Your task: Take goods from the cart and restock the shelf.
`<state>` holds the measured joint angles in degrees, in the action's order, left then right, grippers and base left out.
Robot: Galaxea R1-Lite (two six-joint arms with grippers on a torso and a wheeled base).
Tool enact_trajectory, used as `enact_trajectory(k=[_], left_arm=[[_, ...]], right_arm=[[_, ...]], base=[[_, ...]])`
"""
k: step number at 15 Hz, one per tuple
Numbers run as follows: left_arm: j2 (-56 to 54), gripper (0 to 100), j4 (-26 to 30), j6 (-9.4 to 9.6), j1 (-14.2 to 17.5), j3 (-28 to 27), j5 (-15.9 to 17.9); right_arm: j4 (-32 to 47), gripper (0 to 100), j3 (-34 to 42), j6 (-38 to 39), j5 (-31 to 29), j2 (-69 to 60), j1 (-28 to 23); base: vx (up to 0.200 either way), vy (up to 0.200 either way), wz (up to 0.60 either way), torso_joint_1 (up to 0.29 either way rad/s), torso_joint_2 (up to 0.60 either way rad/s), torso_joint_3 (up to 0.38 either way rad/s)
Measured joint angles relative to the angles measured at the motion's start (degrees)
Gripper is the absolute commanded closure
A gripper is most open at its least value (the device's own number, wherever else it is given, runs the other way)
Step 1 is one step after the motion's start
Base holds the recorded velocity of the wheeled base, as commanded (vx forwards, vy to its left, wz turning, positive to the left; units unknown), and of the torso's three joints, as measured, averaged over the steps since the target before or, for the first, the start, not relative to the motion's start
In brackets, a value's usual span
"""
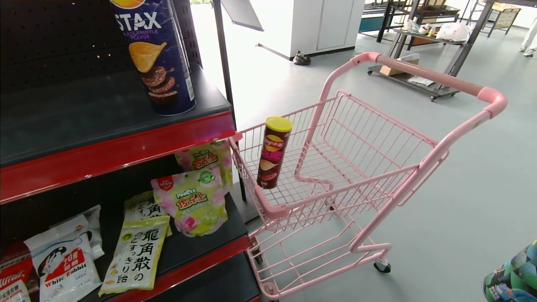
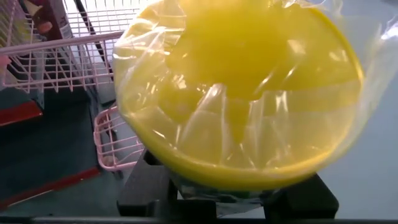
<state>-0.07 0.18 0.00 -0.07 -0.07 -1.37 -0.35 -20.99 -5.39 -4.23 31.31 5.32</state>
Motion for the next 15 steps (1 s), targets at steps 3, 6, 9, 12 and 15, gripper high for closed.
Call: enact_trajectory(k=[3,6,9,12,15], left_arm=[[0.0,0,0.0,0.0,0.0,0.0,0.0],[0.0,0,0.0,0.0,0.0,0.0,0.0],[0.0,0,0.0,0.0,0.0,0.0,0.0],[0.0,0,0.0,0.0,0.0,0.0,0.0],[0.0,0,0.0,0.0,0.0,0.0,0.0]], right_arm=[[0.0,100,0.0,0.0,0.0,-0.4,0.0],[0.0,100,0.0,0.0,0.0,-0.4,-0.1],[0.0,100,0.0,-0.2,0.0,-0.2,0.0],[0.0,100,0.1,-0.4,0.1,0.0,0.0],[0.0,100,0.2,-0.4,0.1,0.5,0.0]], base=[[0.0,0.0,0.0,0.087,-0.43,-0.33],[0.0,0.0,0.0,0.123,-0.49,-0.362],[0.0,0.0,0.0,0.16,-0.52,-0.368],[0.0,0.0,0.0,0.178,-0.56,-0.373],[0.0,0.0,0.0,0.214,-0.59,-0.38]])
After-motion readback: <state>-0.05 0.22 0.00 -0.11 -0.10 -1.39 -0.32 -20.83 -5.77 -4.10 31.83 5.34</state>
